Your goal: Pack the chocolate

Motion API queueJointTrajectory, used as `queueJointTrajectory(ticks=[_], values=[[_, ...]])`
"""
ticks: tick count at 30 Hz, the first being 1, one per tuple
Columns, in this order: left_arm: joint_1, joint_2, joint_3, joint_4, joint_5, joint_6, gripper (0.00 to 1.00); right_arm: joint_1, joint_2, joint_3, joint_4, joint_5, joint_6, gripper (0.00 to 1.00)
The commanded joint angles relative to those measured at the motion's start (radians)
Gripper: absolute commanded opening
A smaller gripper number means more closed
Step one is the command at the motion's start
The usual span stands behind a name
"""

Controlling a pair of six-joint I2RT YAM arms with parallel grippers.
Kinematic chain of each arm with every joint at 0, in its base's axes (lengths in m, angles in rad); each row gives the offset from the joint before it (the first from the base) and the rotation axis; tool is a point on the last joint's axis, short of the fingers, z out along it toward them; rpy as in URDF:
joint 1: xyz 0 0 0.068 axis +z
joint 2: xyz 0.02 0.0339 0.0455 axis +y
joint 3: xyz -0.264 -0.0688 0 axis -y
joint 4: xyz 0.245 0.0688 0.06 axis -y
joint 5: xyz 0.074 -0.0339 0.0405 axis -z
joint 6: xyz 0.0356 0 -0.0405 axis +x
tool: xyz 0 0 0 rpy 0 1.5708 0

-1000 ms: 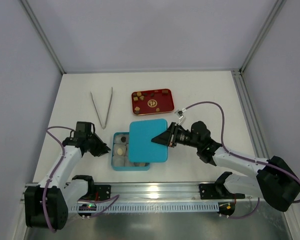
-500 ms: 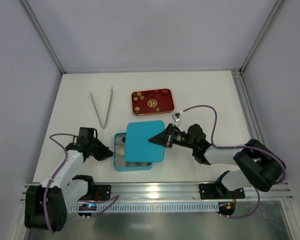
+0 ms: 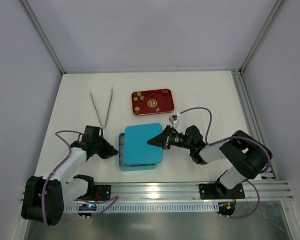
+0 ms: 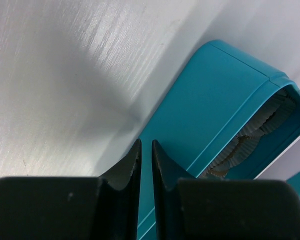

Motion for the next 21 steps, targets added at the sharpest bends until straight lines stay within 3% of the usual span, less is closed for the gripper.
queueJointTrajectory(ticks=[1,21], values=[[-0.013,0.02,0.037,0.062,-0.009,-0.008,0.11,-0.002,0.043,0.007,0.196,-0.017,0.037,0.04],[-0.029,0.11,0.082,0.091,0.003,0.029,0.12,0.003,0.189,0.033,0.342,-0.044,0.086,0.04]])
